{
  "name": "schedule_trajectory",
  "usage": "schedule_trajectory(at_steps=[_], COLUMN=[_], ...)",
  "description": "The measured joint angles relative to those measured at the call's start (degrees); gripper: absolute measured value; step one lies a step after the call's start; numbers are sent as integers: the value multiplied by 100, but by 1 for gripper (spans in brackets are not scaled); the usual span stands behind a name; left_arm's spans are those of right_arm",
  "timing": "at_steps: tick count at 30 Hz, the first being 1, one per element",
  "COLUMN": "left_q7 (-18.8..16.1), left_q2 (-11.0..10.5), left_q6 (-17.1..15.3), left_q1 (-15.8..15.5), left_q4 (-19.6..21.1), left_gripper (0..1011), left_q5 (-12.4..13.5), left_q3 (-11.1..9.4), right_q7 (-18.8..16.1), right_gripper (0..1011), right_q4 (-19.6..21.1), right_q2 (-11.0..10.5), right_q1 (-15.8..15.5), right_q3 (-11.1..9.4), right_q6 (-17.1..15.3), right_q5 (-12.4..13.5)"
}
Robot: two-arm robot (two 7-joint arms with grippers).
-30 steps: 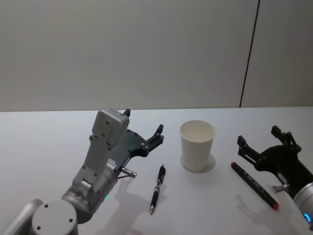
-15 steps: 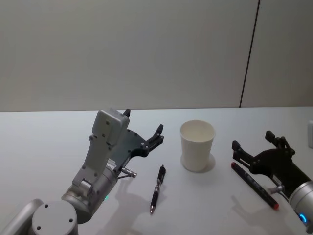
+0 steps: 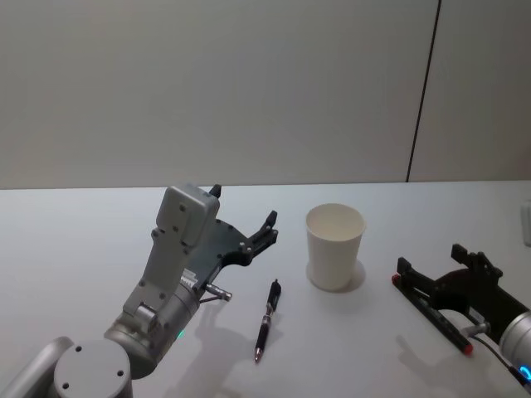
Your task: Place the pen into the pen holder.
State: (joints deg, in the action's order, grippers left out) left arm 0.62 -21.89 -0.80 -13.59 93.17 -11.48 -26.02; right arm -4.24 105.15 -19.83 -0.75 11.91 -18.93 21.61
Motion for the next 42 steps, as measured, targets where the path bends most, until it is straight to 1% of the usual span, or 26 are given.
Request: schedule_trajectory(at_steps=[4, 6, 7, 12, 13, 23, 27, 33, 38, 42], left_q7=[0, 0, 0, 0, 0, 0, 0, 0, 0, 0], left_q2=[0, 0, 0, 0, 0, 0, 0, 0, 0, 0], left_q6=[0, 0, 0, 0, 0, 0, 0, 0, 0, 0], left_q1=[0, 0, 0, 0, 0, 0, 0, 0, 0, 0], left_q4=[0, 0, 0, 0, 0, 0, 0, 0, 0, 0], left_gripper=[1000, 1000, 1000, 1000, 1000, 1000, 1000, 1000, 1000, 1000], left_q5=[0, 0, 0, 0, 0, 0, 0, 0, 0, 0], left_q3=[0, 0, 0, 0, 0, 0, 0, 0, 0, 0], right_q7=[-5, -7, -9, -10, -10, 19, 24, 14, -36, -132], right_gripper=[1001, 1001, 1001, 1001, 1001, 1001, 1001, 1001, 1001, 1001], right_q4=[3, 1, -7, -37, -45, -156, -223, -426, -613, -809], right_q2=[-55, -70, -91, -145, -158, -194, -180, -125, -79, -46], right_q1=[11, 20, 33, 78, 94, 234, 310, 528, 735, 951], right_q3=[-79, -101, -131, -208, -230, -339, -354, -364, -359, -336], right_q6=[-315, -412, -527, -798, -894, -1340, -1445, -1703, -1906, -2124], right_q5=[192, 254, 320, 472, 526, 784, 832, 904, 902, 824])
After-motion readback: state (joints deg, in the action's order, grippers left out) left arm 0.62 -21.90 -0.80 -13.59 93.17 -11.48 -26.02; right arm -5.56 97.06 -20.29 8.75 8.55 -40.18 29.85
